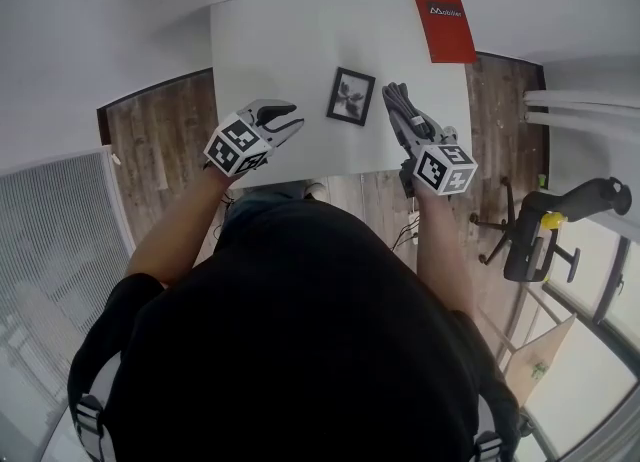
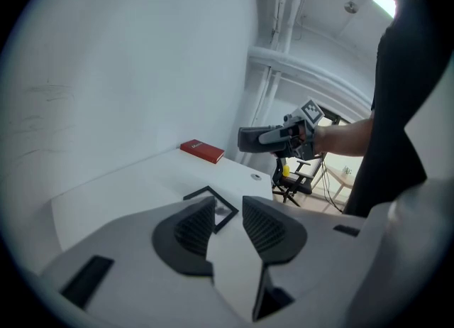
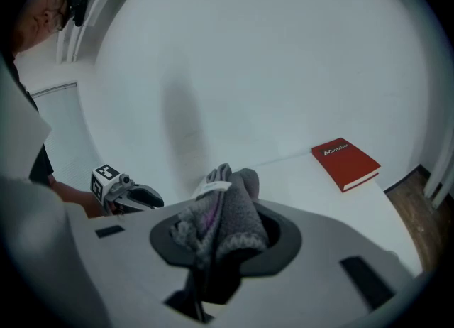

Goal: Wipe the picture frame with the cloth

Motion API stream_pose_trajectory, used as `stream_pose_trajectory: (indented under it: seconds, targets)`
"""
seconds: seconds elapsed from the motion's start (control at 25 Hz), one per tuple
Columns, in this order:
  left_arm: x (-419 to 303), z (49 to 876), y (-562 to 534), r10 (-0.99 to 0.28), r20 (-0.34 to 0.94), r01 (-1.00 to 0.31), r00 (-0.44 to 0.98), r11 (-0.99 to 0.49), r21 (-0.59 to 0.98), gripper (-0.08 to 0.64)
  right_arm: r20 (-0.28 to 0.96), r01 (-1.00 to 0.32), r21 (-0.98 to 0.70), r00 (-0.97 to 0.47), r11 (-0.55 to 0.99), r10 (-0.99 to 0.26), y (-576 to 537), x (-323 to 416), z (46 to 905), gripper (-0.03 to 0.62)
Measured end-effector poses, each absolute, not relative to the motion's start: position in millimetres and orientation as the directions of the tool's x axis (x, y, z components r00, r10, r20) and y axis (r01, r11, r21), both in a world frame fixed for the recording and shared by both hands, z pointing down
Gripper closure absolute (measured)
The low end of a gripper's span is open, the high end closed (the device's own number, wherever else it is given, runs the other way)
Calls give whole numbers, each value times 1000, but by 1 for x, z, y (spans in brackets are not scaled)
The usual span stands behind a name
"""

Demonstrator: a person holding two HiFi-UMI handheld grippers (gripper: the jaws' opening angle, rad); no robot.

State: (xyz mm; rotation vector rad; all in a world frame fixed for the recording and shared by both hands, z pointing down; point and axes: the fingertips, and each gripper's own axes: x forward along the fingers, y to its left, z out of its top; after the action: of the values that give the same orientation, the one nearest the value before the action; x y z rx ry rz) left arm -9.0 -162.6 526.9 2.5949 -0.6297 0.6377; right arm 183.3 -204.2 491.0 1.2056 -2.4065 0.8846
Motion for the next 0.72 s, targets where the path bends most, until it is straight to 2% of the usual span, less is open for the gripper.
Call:
stream_pose_trajectory:
  seconds: [0.72]
  targets:
    - [15, 593, -172, -263, 575, -482, 775, -834, 268, 411, 617, -825, -346, -559, 448, -554, -232, 170, 550, 488]
